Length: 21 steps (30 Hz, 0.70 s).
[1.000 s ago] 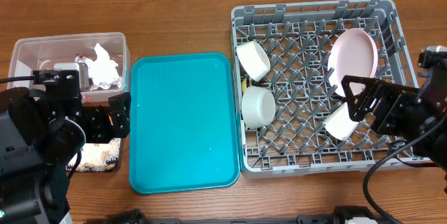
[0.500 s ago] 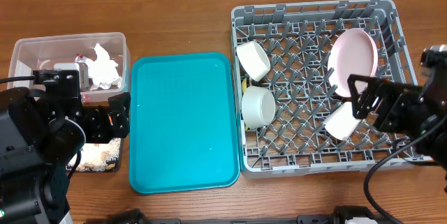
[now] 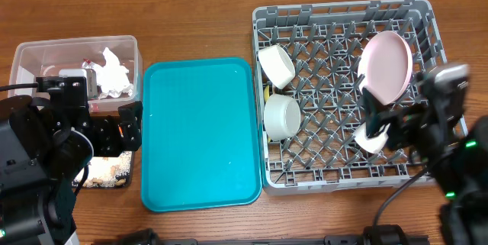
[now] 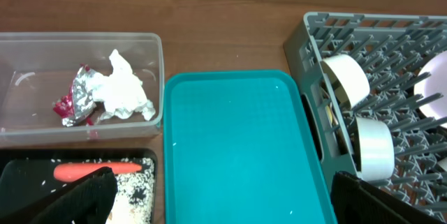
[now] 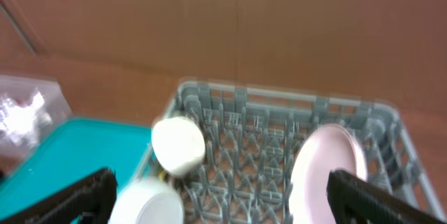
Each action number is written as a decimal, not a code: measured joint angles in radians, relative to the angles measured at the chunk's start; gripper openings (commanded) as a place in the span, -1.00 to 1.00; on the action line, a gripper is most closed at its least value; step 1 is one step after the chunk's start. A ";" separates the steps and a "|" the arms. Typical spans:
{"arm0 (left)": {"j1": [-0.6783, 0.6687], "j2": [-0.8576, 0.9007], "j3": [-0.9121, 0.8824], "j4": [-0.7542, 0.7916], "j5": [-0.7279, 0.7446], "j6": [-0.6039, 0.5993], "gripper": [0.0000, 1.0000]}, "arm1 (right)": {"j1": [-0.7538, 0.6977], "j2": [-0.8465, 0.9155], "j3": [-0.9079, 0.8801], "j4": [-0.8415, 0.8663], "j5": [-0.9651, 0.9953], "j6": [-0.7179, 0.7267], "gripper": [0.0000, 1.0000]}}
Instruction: Sort waste into correct bins and load items into the dishwasher rack
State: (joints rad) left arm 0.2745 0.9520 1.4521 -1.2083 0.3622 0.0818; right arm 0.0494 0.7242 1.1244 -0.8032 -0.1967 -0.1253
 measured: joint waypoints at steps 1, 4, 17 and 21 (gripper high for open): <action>0.000 0.000 0.000 0.000 0.000 0.000 1.00 | 0.000 -0.036 -0.084 0.042 0.001 -0.009 1.00; 0.000 0.000 0.000 0.000 0.000 0.000 1.00 | 0.000 -0.134 -0.304 0.140 0.000 -0.024 1.00; 0.000 0.000 0.000 0.000 0.000 0.000 1.00 | 0.001 -0.603 -0.919 0.442 -0.008 -0.003 1.00; 0.000 0.000 0.000 0.000 0.000 0.000 1.00 | 0.001 -0.690 -1.008 0.505 -0.009 0.003 1.00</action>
State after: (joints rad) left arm 0.2745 0.9520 1.4521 -1.2087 0.3622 0.0818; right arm 0.0505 0.0338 0.1165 -0.2981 -0.2058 -0.1226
